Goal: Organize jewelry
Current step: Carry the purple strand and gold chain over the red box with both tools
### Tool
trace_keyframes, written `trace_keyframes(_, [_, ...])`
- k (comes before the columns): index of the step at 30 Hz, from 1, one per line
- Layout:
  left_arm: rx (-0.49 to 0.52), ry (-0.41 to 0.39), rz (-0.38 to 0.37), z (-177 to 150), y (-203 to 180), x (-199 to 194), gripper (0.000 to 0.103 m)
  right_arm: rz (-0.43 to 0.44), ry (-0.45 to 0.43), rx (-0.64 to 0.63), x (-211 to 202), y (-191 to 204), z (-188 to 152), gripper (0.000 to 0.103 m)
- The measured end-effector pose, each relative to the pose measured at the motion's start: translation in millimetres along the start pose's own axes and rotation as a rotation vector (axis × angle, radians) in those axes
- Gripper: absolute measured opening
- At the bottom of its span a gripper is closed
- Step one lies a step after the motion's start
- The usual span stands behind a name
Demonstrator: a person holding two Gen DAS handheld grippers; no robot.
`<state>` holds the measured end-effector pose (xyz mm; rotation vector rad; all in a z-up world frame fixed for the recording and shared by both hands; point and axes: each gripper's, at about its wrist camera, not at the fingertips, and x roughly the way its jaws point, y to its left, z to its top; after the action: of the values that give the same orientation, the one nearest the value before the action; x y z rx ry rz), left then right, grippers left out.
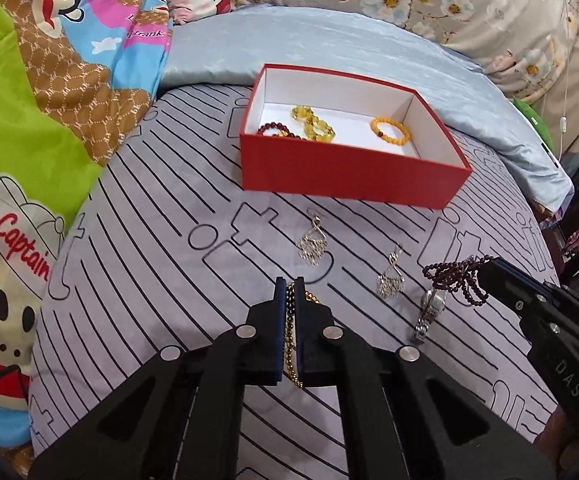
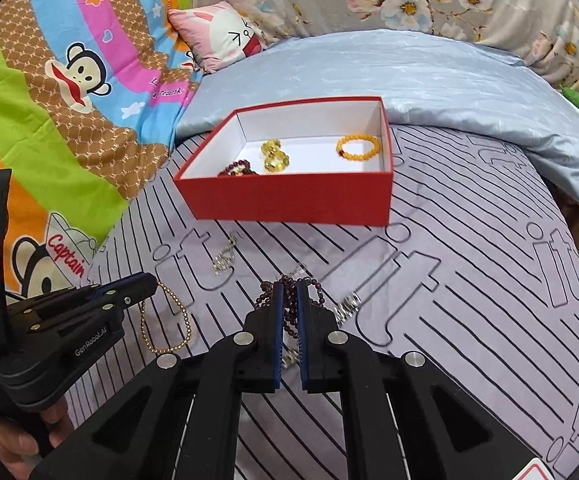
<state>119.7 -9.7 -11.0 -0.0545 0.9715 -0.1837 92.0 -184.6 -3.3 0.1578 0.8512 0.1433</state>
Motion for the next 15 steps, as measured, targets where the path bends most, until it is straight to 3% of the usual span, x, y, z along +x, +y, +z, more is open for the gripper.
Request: trace_keyframes(15, [-0.006, -0.094, 0.001, 62.4, 1.4, -5.6, 0.003, 0.023, -0.077, -0.013, 8.9, 4.9, 65.0, 0.006])
